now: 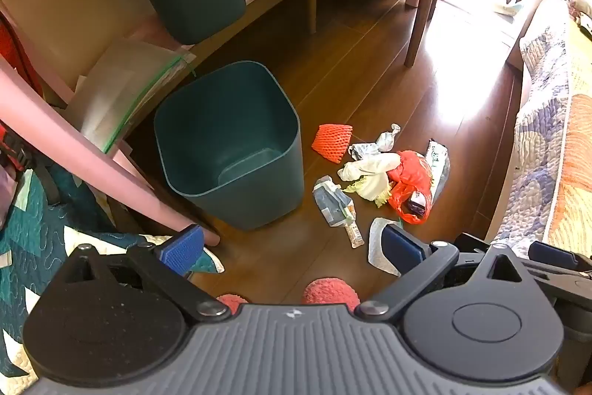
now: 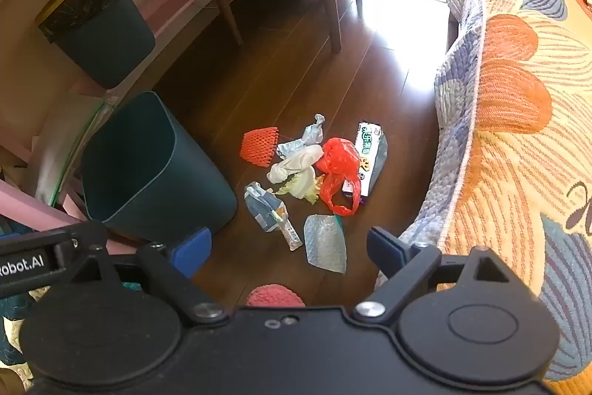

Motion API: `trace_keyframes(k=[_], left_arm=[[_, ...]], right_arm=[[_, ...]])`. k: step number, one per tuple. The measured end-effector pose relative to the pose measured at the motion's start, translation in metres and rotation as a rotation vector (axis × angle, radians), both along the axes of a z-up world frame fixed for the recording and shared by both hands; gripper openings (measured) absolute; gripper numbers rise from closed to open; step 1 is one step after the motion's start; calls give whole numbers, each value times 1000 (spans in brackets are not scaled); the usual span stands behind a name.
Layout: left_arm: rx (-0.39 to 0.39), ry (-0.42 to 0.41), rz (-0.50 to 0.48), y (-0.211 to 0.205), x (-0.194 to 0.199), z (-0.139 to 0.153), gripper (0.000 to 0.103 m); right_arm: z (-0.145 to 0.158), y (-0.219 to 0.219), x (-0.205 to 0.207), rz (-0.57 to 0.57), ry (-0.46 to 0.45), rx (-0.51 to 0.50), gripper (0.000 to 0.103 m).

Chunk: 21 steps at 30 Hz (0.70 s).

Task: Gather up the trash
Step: 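Move both tools toward the teal bin and the trash pile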

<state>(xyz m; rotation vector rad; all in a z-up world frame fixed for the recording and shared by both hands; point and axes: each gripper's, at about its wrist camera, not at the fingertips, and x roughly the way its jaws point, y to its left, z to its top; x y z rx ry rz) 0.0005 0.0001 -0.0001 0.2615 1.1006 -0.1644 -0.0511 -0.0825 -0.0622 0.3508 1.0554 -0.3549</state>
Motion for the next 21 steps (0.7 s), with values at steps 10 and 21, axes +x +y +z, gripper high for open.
trace_keyframes(k=[10,21], left_arm=[[-12,0,-6,3,4,5,103],[-22,6,3,2,2,2,103]], right_arm=[[1,3,0,0,7,-5,91],[-4,-2,-1,-2,6,-1,91]])
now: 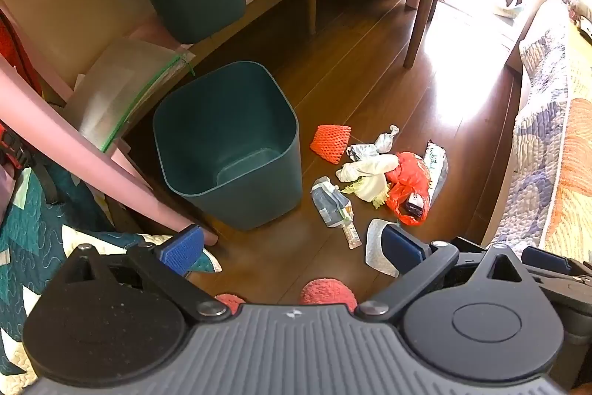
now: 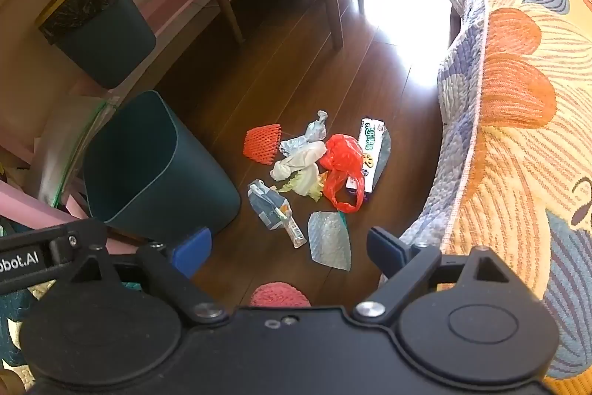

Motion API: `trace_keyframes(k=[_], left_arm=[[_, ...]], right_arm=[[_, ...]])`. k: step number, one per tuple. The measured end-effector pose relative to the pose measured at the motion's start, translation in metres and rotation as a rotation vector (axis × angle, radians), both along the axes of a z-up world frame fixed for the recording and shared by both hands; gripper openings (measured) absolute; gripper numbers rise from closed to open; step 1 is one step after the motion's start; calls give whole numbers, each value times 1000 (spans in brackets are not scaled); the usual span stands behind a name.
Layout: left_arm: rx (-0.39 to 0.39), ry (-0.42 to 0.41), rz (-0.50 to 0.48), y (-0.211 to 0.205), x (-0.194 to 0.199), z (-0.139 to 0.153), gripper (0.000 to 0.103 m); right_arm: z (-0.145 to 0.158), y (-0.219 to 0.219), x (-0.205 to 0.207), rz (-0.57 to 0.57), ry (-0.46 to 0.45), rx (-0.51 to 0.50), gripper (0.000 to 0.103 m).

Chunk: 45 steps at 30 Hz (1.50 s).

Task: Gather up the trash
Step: 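Move both tools toward the teal bin and the trash pile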

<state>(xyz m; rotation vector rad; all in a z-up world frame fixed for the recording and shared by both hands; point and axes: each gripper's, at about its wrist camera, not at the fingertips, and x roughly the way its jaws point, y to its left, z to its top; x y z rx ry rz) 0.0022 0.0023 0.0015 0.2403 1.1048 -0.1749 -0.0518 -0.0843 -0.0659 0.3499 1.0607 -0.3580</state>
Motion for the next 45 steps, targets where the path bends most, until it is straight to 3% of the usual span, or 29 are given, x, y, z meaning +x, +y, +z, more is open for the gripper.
trace_keyframes(k=[45], left_arm=[[-15,-12,6,-5,3,3,103]], right_arm=[[-2,0,1,25,1,1,91]])
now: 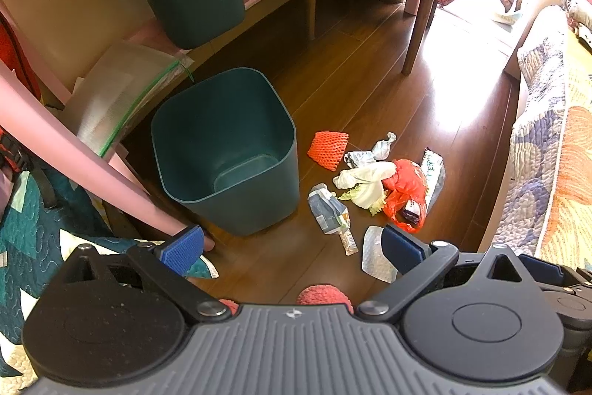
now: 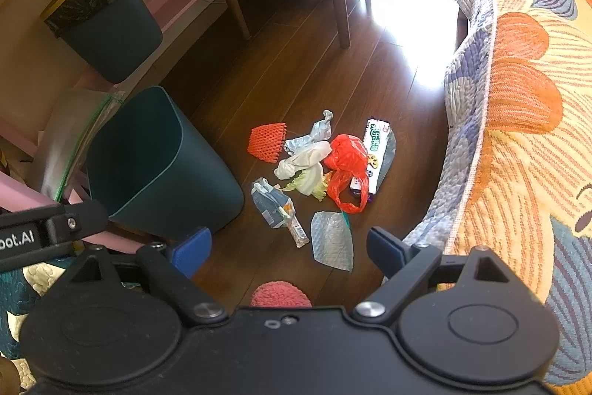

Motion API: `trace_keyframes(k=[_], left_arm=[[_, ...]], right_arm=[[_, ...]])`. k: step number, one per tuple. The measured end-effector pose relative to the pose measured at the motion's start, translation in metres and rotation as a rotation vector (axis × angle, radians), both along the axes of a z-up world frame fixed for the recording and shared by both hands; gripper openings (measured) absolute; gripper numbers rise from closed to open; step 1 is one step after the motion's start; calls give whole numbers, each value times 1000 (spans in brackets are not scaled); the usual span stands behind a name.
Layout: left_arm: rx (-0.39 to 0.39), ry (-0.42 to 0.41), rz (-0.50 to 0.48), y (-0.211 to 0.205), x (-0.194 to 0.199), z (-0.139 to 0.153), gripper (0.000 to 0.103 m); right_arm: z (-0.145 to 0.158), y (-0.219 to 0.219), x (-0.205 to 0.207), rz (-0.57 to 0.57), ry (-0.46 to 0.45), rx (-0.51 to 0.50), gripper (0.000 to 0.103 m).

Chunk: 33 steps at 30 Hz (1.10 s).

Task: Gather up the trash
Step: 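Move both tools toward the teal bin and the trash pile, then close the right tool on the rim of the teal bin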

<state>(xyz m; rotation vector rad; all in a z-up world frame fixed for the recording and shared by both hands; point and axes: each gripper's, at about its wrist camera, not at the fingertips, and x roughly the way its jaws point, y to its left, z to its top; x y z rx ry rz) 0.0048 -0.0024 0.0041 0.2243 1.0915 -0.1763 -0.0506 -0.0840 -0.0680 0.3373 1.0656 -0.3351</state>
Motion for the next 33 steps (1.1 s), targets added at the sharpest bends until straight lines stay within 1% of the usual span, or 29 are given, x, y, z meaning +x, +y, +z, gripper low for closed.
trace_keyframes(k=[10,18,24,26,29,33], left_arm=[[-1,-2,6,1,-2,-2,103],[14,-20,50,3,-9,5,103],[35,-37,67,1,-14,2,103],[37,-38,75,0,-12,-1,103],[19,-33,89,3,-5,-7,103],[-4,-25,106,5,12,-16,103]], right_arm=[[1,0,1,3,-6,-3,91],[2,-2,-2,13,-16,20,91],[6,6,-5,64,-39,37,91],[7,6,-4,76,-43,49,91],[5,4,3,83,-27,65,91],[3,-3,19,107,-16,39,91]])
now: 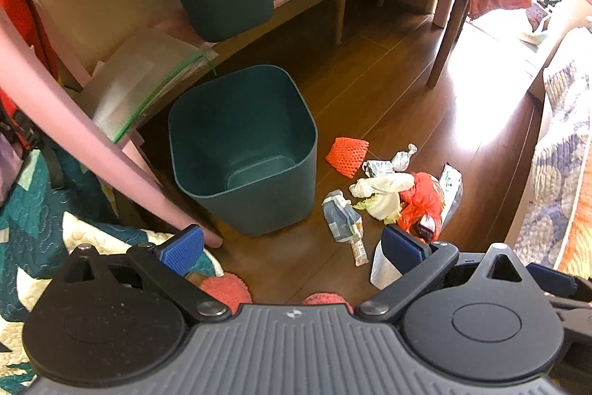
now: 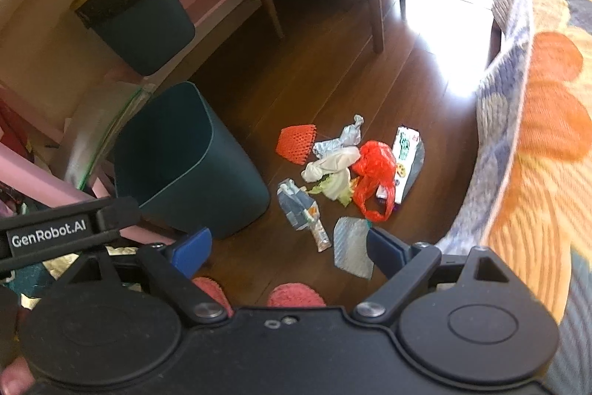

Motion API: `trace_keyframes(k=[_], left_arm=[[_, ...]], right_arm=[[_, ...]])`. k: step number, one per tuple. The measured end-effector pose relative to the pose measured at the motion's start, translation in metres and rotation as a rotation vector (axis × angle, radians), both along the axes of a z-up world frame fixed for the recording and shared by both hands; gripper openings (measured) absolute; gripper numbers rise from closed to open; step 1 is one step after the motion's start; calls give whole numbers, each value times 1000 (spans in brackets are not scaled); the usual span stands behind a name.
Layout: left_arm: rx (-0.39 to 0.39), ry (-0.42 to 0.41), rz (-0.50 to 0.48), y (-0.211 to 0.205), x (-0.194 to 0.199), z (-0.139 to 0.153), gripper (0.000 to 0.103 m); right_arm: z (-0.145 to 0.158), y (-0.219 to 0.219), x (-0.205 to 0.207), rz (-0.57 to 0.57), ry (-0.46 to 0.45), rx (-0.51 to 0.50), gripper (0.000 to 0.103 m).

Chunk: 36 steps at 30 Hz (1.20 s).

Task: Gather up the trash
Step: 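Close the right tool on the rim of the teal bin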

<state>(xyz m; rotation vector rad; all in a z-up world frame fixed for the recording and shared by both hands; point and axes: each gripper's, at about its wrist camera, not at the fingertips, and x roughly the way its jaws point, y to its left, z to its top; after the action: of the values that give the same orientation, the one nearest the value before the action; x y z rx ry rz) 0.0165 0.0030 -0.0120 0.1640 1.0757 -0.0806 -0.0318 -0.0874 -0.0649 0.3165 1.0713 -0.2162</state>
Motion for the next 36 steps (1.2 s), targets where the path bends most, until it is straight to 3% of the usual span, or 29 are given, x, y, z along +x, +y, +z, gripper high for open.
trace_keyframes(k=[6,10,16,21,24,32,36], left_arm=[[-27,-24,38,5,33,-23,103],[-27,-27,81,12,56,-54,103],[-54,-10,136,24,80,-101,103],[-4,35,139,30,89,-125,103],[-1,57,145,28,92,-130,103],[-86,69,163,35,93,-123,103],[-134,109,202,50,94,-124,103]], right_arm=[[-10,-26,41,21,15,-41,84],[-23,-35,84,89,50,-37,78],[-54,-16,162,243,111,-29,67],[-91,7,226,378,188,-18,50],[-110,31,252,438,211,-48,49],[-161,76,292,479,291,-148,12],[-174,76,300,442,294,-170,5]])
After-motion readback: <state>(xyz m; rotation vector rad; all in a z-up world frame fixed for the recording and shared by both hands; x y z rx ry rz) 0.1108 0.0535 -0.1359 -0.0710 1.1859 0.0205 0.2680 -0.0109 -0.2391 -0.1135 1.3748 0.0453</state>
